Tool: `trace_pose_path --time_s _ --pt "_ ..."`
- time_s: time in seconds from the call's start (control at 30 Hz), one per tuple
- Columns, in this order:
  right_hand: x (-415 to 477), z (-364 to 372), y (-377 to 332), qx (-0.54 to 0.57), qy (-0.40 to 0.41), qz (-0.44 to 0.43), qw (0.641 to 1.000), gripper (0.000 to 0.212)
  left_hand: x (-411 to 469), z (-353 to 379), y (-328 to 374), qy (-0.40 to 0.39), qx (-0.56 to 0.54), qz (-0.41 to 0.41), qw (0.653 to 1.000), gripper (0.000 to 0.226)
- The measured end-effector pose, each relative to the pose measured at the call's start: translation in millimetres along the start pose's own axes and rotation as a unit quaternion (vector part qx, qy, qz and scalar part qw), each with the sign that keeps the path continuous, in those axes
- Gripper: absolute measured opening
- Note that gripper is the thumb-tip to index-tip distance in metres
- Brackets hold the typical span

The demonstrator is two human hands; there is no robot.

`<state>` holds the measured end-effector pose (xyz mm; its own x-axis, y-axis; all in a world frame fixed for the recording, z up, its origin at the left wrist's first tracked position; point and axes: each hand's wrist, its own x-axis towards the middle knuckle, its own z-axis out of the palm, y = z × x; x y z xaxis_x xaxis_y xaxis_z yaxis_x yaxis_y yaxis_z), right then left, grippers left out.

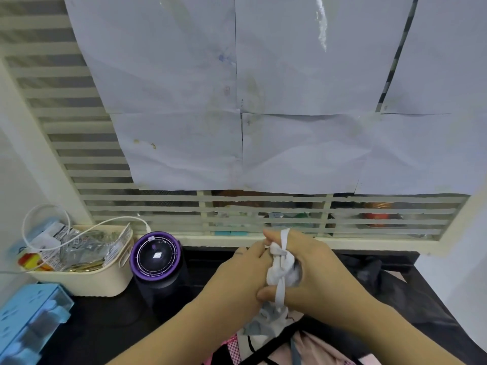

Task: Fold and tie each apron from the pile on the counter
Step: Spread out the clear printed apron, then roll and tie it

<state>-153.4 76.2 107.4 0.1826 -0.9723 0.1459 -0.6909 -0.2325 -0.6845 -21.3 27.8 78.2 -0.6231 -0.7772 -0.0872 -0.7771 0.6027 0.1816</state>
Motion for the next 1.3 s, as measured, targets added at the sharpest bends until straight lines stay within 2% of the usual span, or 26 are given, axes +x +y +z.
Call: trace_pose_path --time_s 0.03,0.13,0.2,0.27,0.37,0.47,0.5,0.57,0.63,0.8,0.9,0.93,1.0,1.07,1.13,1.2,1.27,1.3 --pt "0 -1 1 0.001 -0.012 0.017 1.0 0.065 0 1 3 -0.02 0.033 -0.001 0.999 0.057" --pt "-1 -4 6 -0.041 -0.039 -0.025 0.998 0.032 -3 3 10 -0.037 0.044 -0.005 0.998 0.051" --pt "-1 -5 8 -0.044 -0.057 -0.023 0.997 0.024 -2 8 10 -0.024 0.062 0.01 0.998 0.05" --pt "0 -8 10 -0.066 -0.069 -0.02 0.995 0.025 -1 6 13 -0.027 0.06 0.017 0.998 0.05" --pt "3 -15 9 -0.125 -0.084 -0.003 0.989 0.042 5 6 16 -0.049 0.025 -0.01 0.998 0.04" --pt "3 -24 5 -0.146 -0.077 0.008 0.986 0.043 10 3 13 -0.011 -0.068 -0.05 0.996 0.004" --pt "3 -28 5 -0.15 -0.073 0.011 0.986 0.04 9 2 10 0.026 -0.125 -0.065 0.99 0.009" --pt "2 -34 7 -0.154 -0.089 0.006 0.984 0.036 3 3 4 0.105 -0.276 -0.039 0.955 0.009" --pt "2 -38 9 -0.174 -0.129 -0.002 0.976 0.023 -6 2 2 0.124 -0.344 -0.003 0.931 0.021" --pt "2 -35 7 -0.273 -0.245 0.022 0.93 0.019 -6 11 3 0.129 -0.317 0.069 0.937 0.029" --pt "5 -26 6 -0.311 -0.313 0.06 0.895 0.03 -5 12 6 0.135 -0.281 0.103 0.945 0.031" --pt "6 -23 6 -0.295 -0.319 0.069 0.898 0.031 -6 11 7 0.127 -0.287 0.104 0.944 0.031" --pt "6 -19 11 -0.237 -0.307 0.075 0.919 0.009 -7 7 6 0.118 -0.298 0.119 0.94 0.034" --pt "7 -14 19 -0.21 -0.287 0.032 0.934 0.015 -10 0 4 0.132 -0.266 0.14 0.944 0.039" --pt "5 -12 28 -0.153 -0.242 0.019 0.958 0.003 -18 -8 -1 0.168 -0.213 0.121 0.955 0.036" --pt "4 -14 40 -0.077 -0.179 0.038 0.98 0.013 -26 -7 -11 0.191 -0.125 0.068 0.971 0.061" --pt "3 -18 50 -0.02 -0.138 0.064 0.988 0.019 -31 1 -14 0.161 -0.041 0.042 0.985 0.09" --pt "4 -19 52 -0.007 -0.142 0.066 0.988 0.021 -33 6 -13 0.149 -0.042 0.04 0.987 0.097"
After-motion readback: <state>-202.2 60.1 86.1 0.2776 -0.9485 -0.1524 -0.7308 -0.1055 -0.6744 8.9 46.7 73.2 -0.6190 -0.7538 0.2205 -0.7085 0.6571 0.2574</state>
